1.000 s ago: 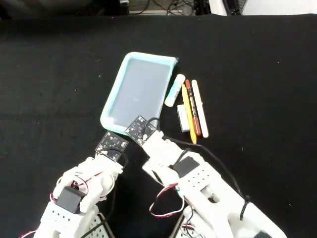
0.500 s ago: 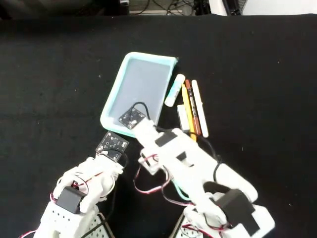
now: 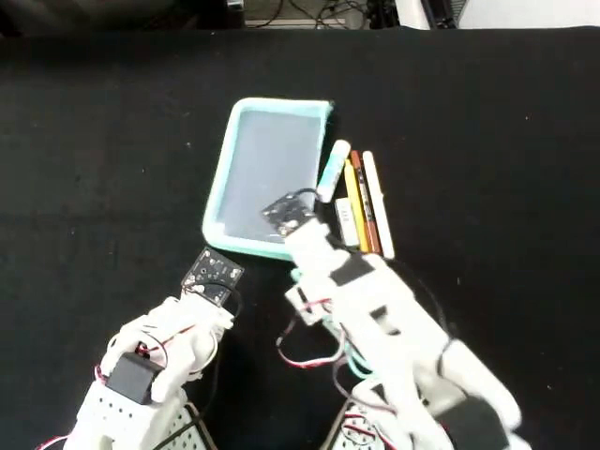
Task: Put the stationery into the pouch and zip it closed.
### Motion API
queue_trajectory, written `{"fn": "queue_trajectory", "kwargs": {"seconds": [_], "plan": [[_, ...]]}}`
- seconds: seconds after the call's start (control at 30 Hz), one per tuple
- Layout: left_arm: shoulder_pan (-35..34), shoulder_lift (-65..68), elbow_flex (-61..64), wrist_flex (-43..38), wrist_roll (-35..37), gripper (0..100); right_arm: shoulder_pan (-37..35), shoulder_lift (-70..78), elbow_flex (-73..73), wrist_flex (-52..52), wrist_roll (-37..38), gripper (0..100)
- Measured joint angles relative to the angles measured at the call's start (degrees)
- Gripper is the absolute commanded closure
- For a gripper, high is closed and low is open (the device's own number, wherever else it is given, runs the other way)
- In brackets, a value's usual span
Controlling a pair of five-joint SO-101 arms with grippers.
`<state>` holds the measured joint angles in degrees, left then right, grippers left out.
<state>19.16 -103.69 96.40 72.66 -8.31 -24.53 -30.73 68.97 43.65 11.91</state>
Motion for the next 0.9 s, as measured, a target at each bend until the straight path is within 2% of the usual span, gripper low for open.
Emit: {"fn": "queue_trajectory", "kwargs": {"seconds": [0.2,0.3,0.37,0.53,0.63,0.77,0.9], "plan": [[0.0,0.0,0.0,0.0,0.0,97,1.05,-16.97,11.16,-3.08,0.0,98.6],[-3.96,0.0,0.0,-2.02,-0.09,97,1.32,-24.88,14.24,-2.55,0.0,98.6],[-10.46,0.0,0.0,-6.51,-0.18,97,1.32,-30.07,14.86,-0.79,0.0,98.6],[-32.53,0.0,0.0,-20.92,-0.18,97,1.41,-42.64,17.49,3.87,0.0,98.6],[-41.05,0.0,0.0,-25.58,-0.26,96,1.41,-50.29,18.11,6.42,0.0,98.6],[-42.55,0.0,0.0,-26.73,-2.73,90,1.41,-59.34,18.11,12.57,0.0,98.5],[-37.71,0.0,0.0,-26.81,-2.99,90,1.41,-64.09,18.81,13.89,0.0,98.5]]}}
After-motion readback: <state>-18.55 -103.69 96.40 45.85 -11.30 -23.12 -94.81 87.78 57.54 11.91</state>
